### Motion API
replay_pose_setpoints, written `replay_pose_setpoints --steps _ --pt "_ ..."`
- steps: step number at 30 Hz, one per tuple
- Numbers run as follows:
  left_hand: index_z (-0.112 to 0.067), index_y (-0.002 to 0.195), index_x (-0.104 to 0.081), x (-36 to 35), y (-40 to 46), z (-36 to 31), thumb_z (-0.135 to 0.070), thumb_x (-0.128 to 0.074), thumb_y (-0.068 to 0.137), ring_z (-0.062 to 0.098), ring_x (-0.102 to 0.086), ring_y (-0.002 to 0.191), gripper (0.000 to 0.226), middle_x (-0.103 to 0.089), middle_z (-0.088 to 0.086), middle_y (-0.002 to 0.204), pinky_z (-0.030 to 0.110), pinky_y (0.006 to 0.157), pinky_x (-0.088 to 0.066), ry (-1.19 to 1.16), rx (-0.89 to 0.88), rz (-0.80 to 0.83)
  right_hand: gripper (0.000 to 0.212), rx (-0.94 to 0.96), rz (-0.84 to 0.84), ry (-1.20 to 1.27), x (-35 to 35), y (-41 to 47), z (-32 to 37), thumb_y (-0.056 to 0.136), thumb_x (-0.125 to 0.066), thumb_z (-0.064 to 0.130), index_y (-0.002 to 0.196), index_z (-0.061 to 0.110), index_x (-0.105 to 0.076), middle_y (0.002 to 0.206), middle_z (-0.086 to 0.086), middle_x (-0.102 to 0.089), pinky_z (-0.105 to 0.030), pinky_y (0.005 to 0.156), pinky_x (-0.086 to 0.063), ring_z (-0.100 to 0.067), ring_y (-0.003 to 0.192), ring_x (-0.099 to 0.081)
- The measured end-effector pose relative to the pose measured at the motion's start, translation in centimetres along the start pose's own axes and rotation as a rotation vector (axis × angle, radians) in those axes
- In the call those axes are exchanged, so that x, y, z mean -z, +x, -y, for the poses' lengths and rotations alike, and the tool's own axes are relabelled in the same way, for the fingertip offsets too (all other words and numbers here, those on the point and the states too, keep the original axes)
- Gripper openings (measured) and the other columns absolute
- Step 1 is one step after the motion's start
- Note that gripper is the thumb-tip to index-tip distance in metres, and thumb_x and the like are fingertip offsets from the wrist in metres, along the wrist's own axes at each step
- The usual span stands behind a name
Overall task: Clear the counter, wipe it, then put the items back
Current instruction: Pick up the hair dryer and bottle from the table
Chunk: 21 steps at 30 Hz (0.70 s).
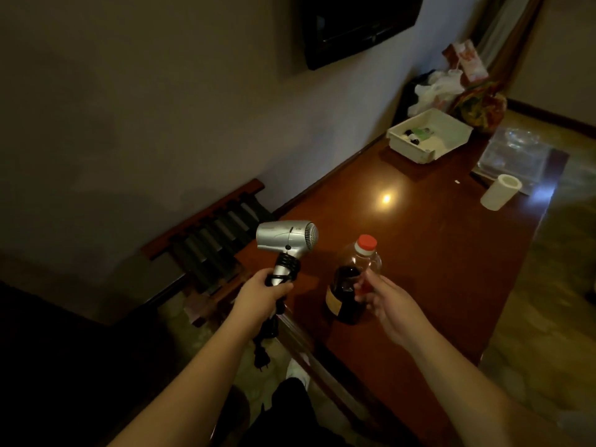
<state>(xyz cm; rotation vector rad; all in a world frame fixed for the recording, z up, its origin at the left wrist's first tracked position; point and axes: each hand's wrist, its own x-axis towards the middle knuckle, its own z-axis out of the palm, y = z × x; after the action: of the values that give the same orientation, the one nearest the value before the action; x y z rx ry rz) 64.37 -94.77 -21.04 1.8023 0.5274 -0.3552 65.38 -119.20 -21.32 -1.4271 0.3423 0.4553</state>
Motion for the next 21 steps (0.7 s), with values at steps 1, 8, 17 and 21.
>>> replay_pose_setpoints --steps 1,8,17,21 --pt "-0.022 0.133 -0.053 0.8 -1.2 0.6 -0.026 -0.072 0.087 0.018 -0.067 0.084 0.05 -0.066 0.001 0.106 0.027 0.063 -0.05 -0.023 0.003 -0.023 0.028 0.001 0.026 -0.029 -0.6 -0.8 0.1 0.095 -0.052 0.04 0.102 0.019 -0.068 0.09 0.002 -0.065 -0.031 0.075 -0.038 -0.015 0.078 -0.058" --pt "-0.021 0.125 -0.059 7.1 -7.9 5.3 -0.02 -0.076 0.082 0.027 -0.07 0.073 0.047 -0.072 0.006 0.097 0.04 0.067 -0.054 -0.187 0.059 -0.191 0.031 -0.013 0.216 -0.234 -6.2 -5.0 1.3 0.095 -0.05 0.04 0.101 0.014 -0.066 0.092 -0.001 -0.066 -0.034 0.075 -0.039 -0.017 0.079 -0.056" --pt "-0.025 0.119 -0.061 14.7 -17.1 11.6 -0.02 -0.073 0.085 0.017 -0.068 0.081 0.036 -0.07 0.006 0.099 0.03 0.071 -0.054 -0.294 0.097 -0.446 0.028 -0.061 0.484 -0.402 -17.6 -8.0 0.7 0.092 -0.054 0.037 0.1 0.014 -0.068 0.094 -0.005 -0.066 -0.037 0.083 -0.043 -0.018 0.08 -0.056" --pt "-0.029 0.118 -0.061 18.9 -21.2 15.4 -0.025 -0.074 0.084 0.014 -0.067 0.091 0.036 -0.068 -0.002 0.105 0.031 0.078 -0.054 -0.31 0.123 -0.575 0.028 -0.051 0.58 -0.46 -24.1 -10.1 -0.2 0.09 -0.056 0.04 0.092 0.015 -0.069 0.089 -0.003 -0.065 -0.036 0.081 -0.042 -0.018 0.077 -0.055"
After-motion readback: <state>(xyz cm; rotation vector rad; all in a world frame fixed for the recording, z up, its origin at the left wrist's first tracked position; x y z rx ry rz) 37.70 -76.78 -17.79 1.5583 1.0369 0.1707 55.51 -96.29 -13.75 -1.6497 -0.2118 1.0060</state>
